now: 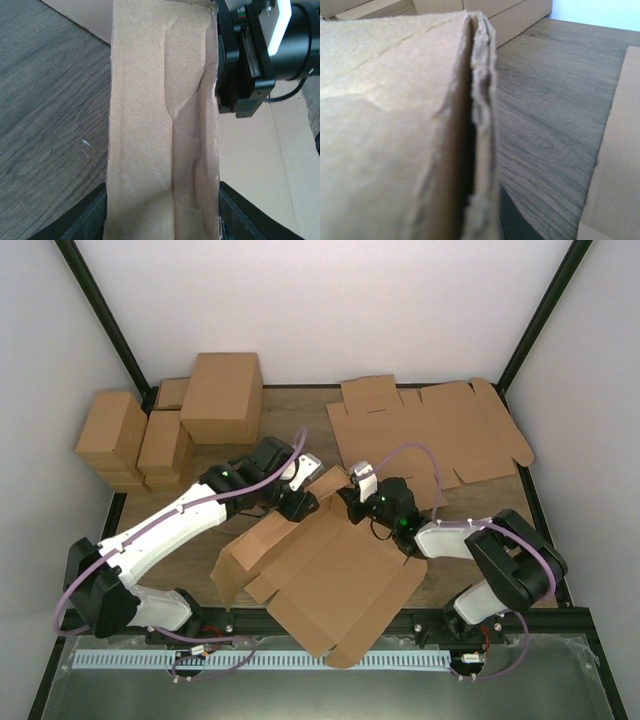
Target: Fold the paper box
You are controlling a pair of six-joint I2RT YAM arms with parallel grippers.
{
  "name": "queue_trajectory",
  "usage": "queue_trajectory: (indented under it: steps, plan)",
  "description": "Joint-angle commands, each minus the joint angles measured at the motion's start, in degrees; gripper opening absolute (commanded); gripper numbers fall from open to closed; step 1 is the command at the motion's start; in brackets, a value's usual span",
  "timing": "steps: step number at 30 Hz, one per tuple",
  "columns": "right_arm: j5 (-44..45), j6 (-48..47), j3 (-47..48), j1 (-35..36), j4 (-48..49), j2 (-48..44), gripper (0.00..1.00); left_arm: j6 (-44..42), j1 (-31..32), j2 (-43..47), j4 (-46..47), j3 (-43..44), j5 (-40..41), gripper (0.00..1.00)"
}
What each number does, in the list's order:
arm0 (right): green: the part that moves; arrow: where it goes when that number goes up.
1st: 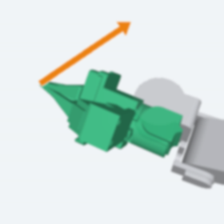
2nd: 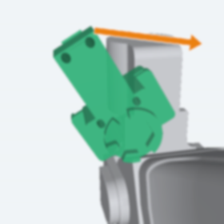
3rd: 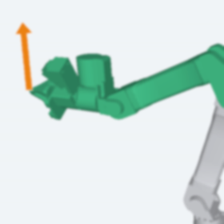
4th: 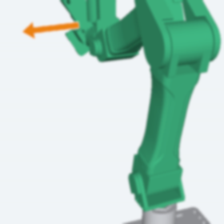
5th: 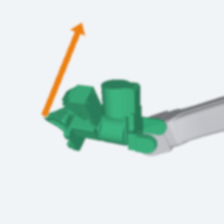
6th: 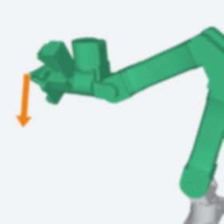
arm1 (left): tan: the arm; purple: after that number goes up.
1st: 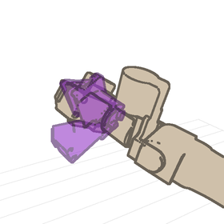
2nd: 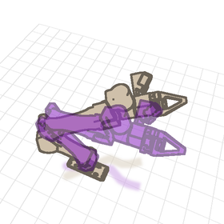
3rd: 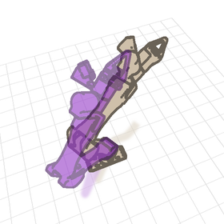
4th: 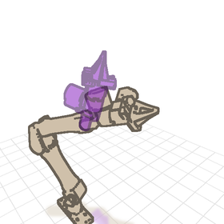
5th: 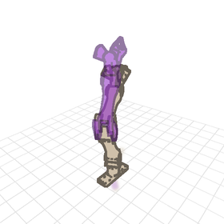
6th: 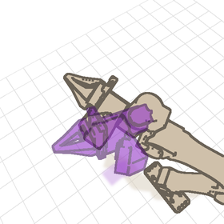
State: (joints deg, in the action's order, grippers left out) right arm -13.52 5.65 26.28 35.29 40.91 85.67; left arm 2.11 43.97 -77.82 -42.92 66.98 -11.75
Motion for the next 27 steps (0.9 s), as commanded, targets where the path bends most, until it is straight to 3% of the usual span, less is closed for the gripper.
queue_trajectory:
  steps: [1,5,9,13,20,25,27]
  plan:
    - [10.6,1.34,1.06,2.56,1.11,0.67,0.01,0.74,0.3,-0.26,0.56,1.66,-7.28,0.52]
    - [15.13,1.51,0.75,3.37,0.29,0.65,0.01,1.3,0.01,-0.37,0.64,1.98,-7.92,0.52]
    - [15.96,1.45,0.78,3.5,-0.1,0.08,0.18,1.66,-0.56,-0.65,0.08,2.32,-7.77,0.52]
    - [16.09,0.79,0.66,3.55,0.18,-0.37,0.25,2.06,-1.05,-0.4,-0.03,2.51,-7.88,0.52]
    - [20.51,2.11,1.44,3.98,-1.52,1.16,0.02,2.36,-1.64,-0.39,-0.22,2.46,-8.22,0.52]
    - [27.27,3.96,0.72,4.67,-1.58,0.95,0.01,2.4,-1.74,-0.5,-0.63,2.41,-7.41,0.52]
    - [28.12,4.33,0.87,4.7,-2.04,1.15,0.06,2.48,-1.89,-0.56,-0.61,2.29,-7.33,0.52]
